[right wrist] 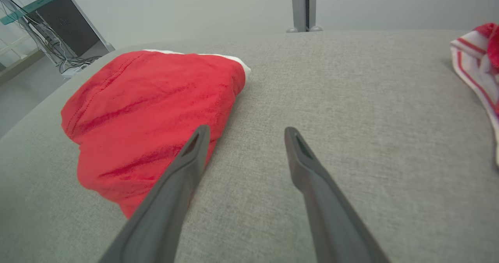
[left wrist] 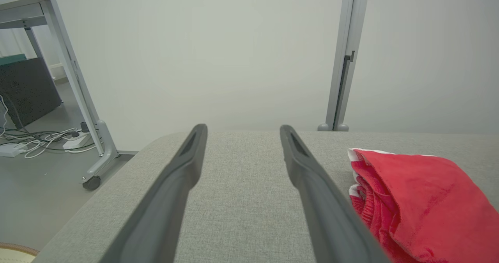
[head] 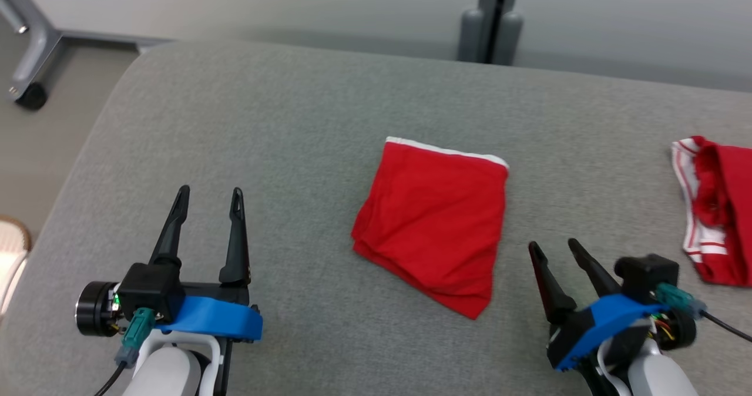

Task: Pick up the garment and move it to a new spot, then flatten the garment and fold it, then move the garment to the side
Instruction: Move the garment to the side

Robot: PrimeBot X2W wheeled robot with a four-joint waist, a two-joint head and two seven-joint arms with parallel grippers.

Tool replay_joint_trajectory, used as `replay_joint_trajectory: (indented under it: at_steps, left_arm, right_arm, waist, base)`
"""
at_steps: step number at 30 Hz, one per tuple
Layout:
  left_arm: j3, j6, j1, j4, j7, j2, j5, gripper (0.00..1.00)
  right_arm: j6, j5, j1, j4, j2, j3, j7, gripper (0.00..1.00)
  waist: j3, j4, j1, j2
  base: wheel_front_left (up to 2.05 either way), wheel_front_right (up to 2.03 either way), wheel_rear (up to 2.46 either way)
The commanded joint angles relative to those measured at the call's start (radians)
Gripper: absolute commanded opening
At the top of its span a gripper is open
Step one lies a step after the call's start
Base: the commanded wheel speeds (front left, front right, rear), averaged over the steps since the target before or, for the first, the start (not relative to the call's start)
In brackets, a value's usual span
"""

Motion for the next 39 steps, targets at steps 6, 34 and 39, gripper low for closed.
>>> replay_joint_trajectory:
  at_steps: [6,34,39]
  left_arm:
    - [0.009,-0.026,-0.047,0.023,-0.015,-0.032,0.009,1.0]
    - [0.062,-0.065,0.001,-0.064,-0.006,-0.018,0.098,1.0]
    - [0.044,-0.074,-0.02,-0.092,0.019,-0.011,0.103,1.0]
  right_arm:
    - [0.001,0.023,-0.151,0.223,-0.002,0.03,-0.029,1.0]
    - [0.0,0.089,-0.114,0.202,-0.078,0.174,-0.146,0.0]
    - [0.001,0.115,-0.158,0.173,-0.145,0.21,-0.126,0.0]
  waist:
    - [0.071,0.097,-0.0002,-0.0003]
    - [0.055,-0.251,-0.0002,-0.0003]
    - [0.078,-0.343,-0.0002,-0.0003]
  base:
    - [0.0,0.0,0.0]
    - [0.0,0.0,0.0]
    - [0.0,0.0,0.0]
